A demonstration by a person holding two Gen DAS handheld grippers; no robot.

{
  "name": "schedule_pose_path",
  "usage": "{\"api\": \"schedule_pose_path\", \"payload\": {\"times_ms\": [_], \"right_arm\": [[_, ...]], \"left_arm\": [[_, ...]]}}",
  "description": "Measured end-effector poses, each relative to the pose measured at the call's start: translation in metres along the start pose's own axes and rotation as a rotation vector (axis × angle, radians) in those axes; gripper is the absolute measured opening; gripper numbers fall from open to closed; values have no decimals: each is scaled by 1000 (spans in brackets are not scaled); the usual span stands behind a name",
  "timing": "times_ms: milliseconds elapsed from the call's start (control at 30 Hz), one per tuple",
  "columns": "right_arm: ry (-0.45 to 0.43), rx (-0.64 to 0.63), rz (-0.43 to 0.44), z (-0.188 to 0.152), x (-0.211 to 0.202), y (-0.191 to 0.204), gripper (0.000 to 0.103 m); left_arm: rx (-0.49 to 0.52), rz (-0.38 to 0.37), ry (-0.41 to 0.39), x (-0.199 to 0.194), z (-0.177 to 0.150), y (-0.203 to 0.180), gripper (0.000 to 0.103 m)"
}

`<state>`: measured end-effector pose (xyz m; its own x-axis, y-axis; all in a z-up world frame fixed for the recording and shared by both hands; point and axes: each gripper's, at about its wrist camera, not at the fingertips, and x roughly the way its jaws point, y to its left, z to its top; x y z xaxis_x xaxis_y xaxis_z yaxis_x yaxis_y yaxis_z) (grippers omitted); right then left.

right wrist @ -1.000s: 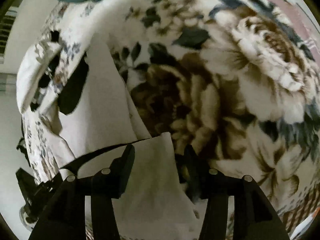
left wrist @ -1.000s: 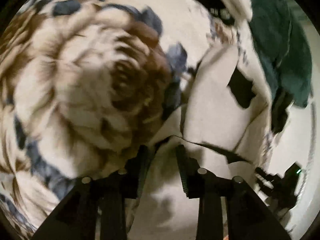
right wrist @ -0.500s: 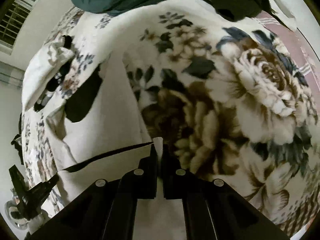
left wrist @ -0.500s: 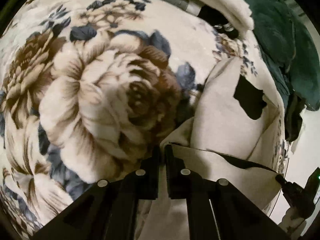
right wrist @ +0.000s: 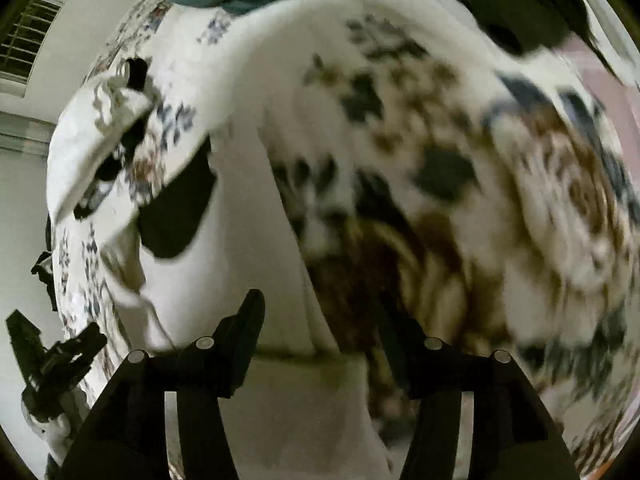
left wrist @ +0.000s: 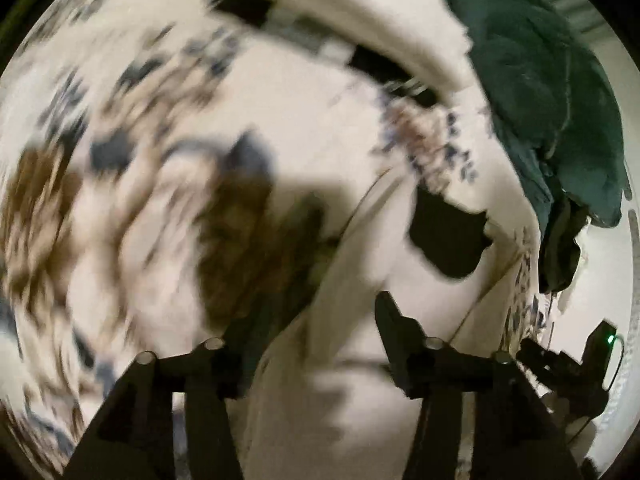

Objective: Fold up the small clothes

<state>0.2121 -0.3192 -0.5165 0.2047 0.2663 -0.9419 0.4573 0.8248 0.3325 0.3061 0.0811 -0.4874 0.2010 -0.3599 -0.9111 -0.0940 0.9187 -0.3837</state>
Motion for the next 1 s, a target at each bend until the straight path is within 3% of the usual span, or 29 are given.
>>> {"api": "schedule_pose_path", "payload": {"times_ms": [167,233,367,400,433,467,500,533,800,867,1000], "right_arm": [[-31,-44,4,74,26,29,59],[-16,-71,-6,101,43,44,59],[63,-135,-40,128,77,64,59],[81,-147,-50,129,84,67,59],[87,-163,-62,128,88,69,55],[77,-177,-80,128,89,71,32],[52,-186,-104,128,87,73,15],[25,-190,-121,127,84,74,6],[-89,-177,0,80,16,68,4],[-103,-181,34,56,-9,60,4],[-102,-192,69,-8,-45,31,4]], "left_arm": [[173,89,35,59,50,-48,51],[222,151,71,87,65,-54,51],[278,189,101,113,81,-58,51],[296,186,89,112,81,-60,44],[314,180,77,110,81,-61,19],[324,166,71,107,80,-62,7],[323,149,66,103,79,-62,4],[322,140,51,98,77,-61,4],[264,6,-80,8,42,-51,3],[228,-36,-79,-15,18,-43,3],[154,-48,-27,-40,-42,-22,3]]}}
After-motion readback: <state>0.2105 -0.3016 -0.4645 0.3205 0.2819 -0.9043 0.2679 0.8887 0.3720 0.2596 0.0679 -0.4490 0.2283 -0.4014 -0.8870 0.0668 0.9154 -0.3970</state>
